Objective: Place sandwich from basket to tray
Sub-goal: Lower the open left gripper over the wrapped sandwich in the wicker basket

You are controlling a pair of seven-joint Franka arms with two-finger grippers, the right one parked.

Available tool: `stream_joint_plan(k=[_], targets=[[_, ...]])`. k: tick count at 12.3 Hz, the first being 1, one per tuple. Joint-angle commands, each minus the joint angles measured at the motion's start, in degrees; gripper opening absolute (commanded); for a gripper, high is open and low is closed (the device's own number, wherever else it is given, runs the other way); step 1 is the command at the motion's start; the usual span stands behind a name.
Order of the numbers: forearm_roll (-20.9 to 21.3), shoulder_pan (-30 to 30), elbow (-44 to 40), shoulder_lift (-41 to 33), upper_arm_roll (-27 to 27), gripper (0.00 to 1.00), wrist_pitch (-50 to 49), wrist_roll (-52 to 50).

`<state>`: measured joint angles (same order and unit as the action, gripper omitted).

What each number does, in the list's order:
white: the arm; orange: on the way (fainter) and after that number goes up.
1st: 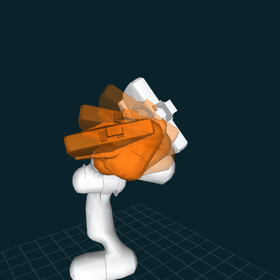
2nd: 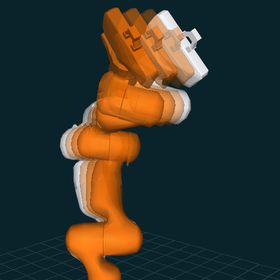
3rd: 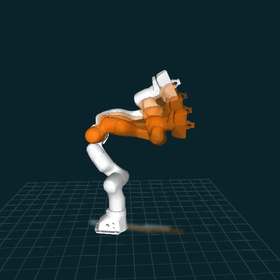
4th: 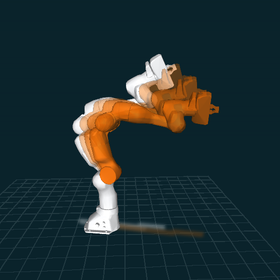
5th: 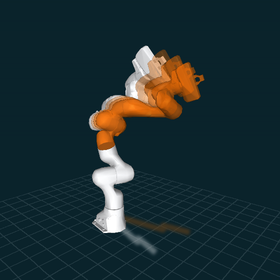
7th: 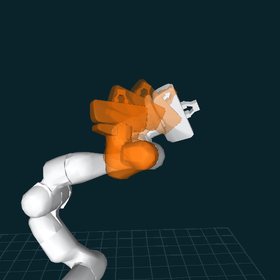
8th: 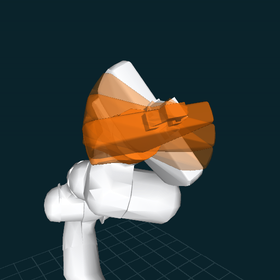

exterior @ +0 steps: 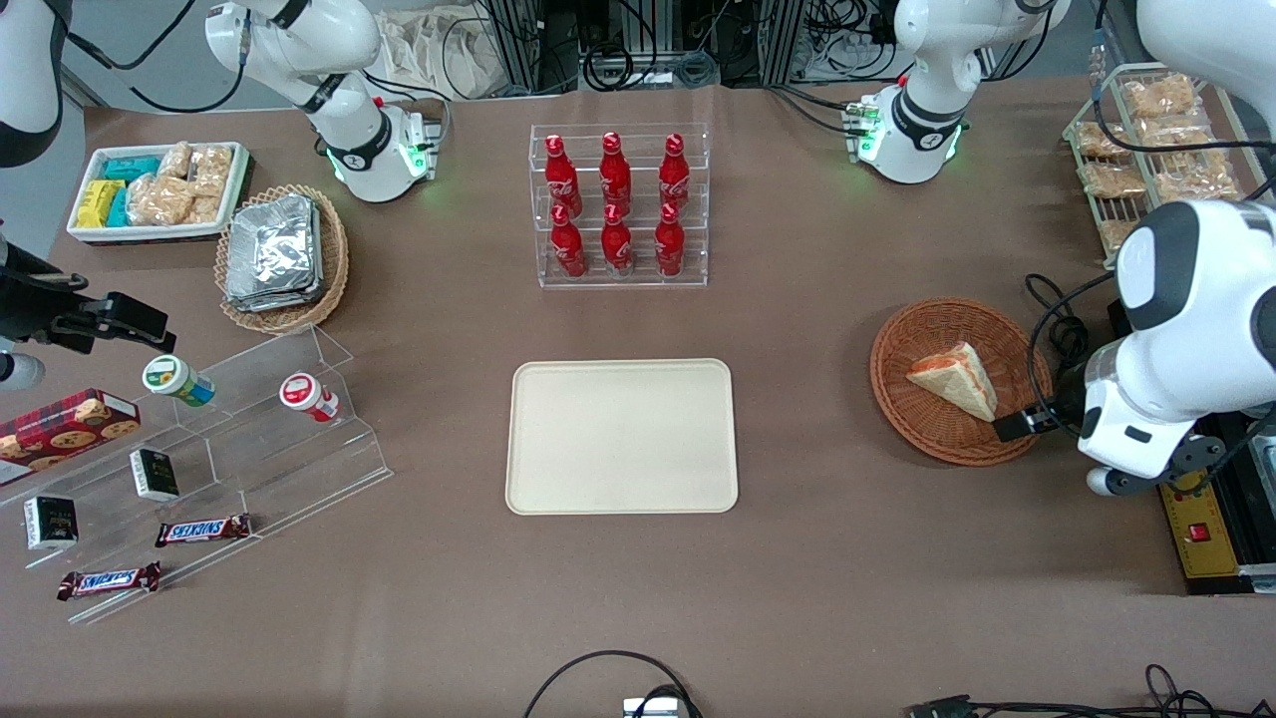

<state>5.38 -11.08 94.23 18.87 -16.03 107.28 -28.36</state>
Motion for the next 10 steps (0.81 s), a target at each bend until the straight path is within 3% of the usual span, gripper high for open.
stream_joint_plan(k=[1,3,4,10], targets=[[-0.1,-3.2,18.7,-8.0,-0.6,1.00,15.3,-10.8],[0.3,-3.2,32.7,-12.5,-0.6,1.00,30.6,-20.8],[0.3,-3.2,35.7,-13.1,-0.6,1.00,33.3,-23.2],[0.5,-3.2,45.2,-16.6,-0.7,1.00,35.2,-26.6]])
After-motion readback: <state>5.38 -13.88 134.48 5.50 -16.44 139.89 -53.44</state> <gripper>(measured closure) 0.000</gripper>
